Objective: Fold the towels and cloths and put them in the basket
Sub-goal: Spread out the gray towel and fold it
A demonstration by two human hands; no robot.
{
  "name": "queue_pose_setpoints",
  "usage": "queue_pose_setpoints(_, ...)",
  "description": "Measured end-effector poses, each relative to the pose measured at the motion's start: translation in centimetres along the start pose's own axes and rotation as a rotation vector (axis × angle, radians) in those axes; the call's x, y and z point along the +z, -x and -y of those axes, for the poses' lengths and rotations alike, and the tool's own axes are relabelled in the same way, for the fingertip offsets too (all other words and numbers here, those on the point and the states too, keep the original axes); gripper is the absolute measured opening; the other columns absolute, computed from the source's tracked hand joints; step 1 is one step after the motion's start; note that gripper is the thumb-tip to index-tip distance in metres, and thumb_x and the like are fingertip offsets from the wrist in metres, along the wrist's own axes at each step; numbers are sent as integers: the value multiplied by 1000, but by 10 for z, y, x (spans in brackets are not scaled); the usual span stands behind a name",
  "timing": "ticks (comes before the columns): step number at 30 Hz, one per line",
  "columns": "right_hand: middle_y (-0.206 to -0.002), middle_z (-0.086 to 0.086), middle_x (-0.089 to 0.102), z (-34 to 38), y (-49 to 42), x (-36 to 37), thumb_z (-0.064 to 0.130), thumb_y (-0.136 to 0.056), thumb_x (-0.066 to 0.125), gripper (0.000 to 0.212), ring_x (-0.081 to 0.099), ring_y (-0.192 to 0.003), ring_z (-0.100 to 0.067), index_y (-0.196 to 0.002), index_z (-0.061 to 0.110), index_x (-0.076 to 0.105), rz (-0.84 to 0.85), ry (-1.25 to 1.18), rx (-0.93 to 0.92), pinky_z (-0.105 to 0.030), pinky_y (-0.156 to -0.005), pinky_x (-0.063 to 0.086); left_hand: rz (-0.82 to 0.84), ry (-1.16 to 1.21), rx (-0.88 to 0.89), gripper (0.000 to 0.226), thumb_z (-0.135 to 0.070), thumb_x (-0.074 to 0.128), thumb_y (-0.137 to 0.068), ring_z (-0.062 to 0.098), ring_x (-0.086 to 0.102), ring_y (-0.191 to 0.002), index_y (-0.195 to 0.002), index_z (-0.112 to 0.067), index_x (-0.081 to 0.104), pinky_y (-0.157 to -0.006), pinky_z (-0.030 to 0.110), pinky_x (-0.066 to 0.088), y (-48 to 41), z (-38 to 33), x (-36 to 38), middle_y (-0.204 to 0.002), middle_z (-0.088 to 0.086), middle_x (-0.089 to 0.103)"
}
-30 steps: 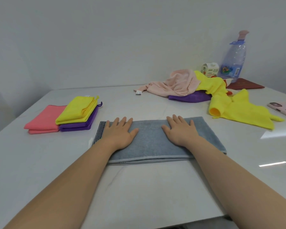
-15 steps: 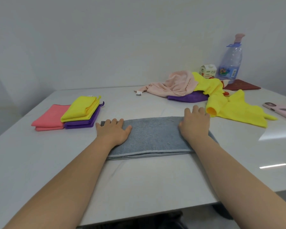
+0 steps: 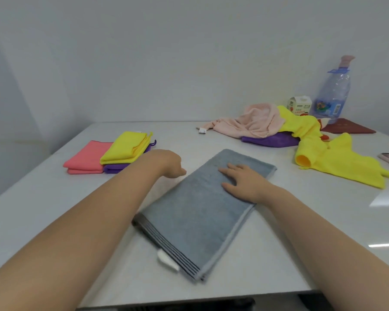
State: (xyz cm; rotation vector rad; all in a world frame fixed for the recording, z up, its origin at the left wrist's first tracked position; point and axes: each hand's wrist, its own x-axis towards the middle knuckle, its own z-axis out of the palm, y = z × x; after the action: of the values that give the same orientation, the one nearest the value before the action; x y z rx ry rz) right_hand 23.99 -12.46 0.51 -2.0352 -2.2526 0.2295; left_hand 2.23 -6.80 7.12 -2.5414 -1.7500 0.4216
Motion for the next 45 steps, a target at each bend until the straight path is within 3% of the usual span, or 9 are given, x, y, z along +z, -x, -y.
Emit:
queue_pose_setpoints(3,-153,7,31,1,-4,-3,26,-85,50,54,21,-142,-12,-139,31,46,39,-262,-115,-28,-116,14,68,170,239,56,-42,33,-101,21,22,-143,-152,-26,14,-115,37,20,-14,2,6,-158,1,19)
queue_pose_setpoints(6,-141,8,49,8,-10,-8,2,-83,48,45,31,-135,-1,-118,24,67,104,-602,-134,-21,-111,18,-139,307,358,52,-32,34,-102,21,20,-143,-151,-24,19,-117,36,17,-33,-4,15,-158,0,20)
queue_pose_setpoints(10,-122,2,65,11,-18,-6,2,-82,53,30,46,-123,0,-93,16,76,33,-819,-91,-22,-106,30,-218,363,352,49,-31,30,-103,22,13,-145,-150,-22,21,-118,33,11,-52,-17,36,-159,0,16)
queue_pose_setpoints(15,-98,-15,71,-23,-40,3,17,-79,54,26,60,-101,-29,-88,2,74,-536,-311,45,-29,-88,40,-137,366,202,51,-44,20,-102,23,4,-147,-151,-32,11,-118,46,8,-73,-23,63,-160,-7,1)
queue_pose_setpoints(19,-137,-13,50,-52,-68,3,38,-88,50,53,43,-125,-31,-133,9,49,-378,-238,355,-36,-103,34,-215,484,105,48,-45,31,-98,23,20,-142,-145,-31,32,-114,46,18,-88,-24,59,-157,-5,19)
queue_pose_setpoints(22,-132,-10,53,-57,-83,4,51,-89,42,50,45,-120,-30,-120,13,55,-320,-134,414,-42,-100,34,-382,677,-72,40,-42,46,-92,22,40,-126,-129,-26,49,-102,38,31,-94,-22,57,-139,1,44)
queue_pose_setpoints(31,-109,-3,57,-58,-91,-1,44,-87,55,35,51,-102,-23,-109,18,54,-248,-203,253,-36,-89,38,-443,679,-233,59,-39,48,-89,26,35,-127,-144,-24,31,-99,39,30,-109,-22,60,-137,5,45)
queue_pose_setpoints(39,-94,-3,60,-41,-92,-12,8,-79,62,20,54,-83,-16,-95,16,52,-289,-642,272,-23,-61,40,-429,838,-159,67,-33,56,-86,26,41,-124,-145,-25,26,-103,41,33,-108,-16,59,-131,5,48)
queue_pose_setpoints(45,-100,-20,62,-39,-90,-25,-21,-80,50,49,61,-87,-30,-121,6,48,-297,-1440,290,-36,-74,53,-285,1587,-199,86,-9,69,-79,24,60,-92,-149,-18,20,-79,40,54,-104,-9,40,-115,9,54)
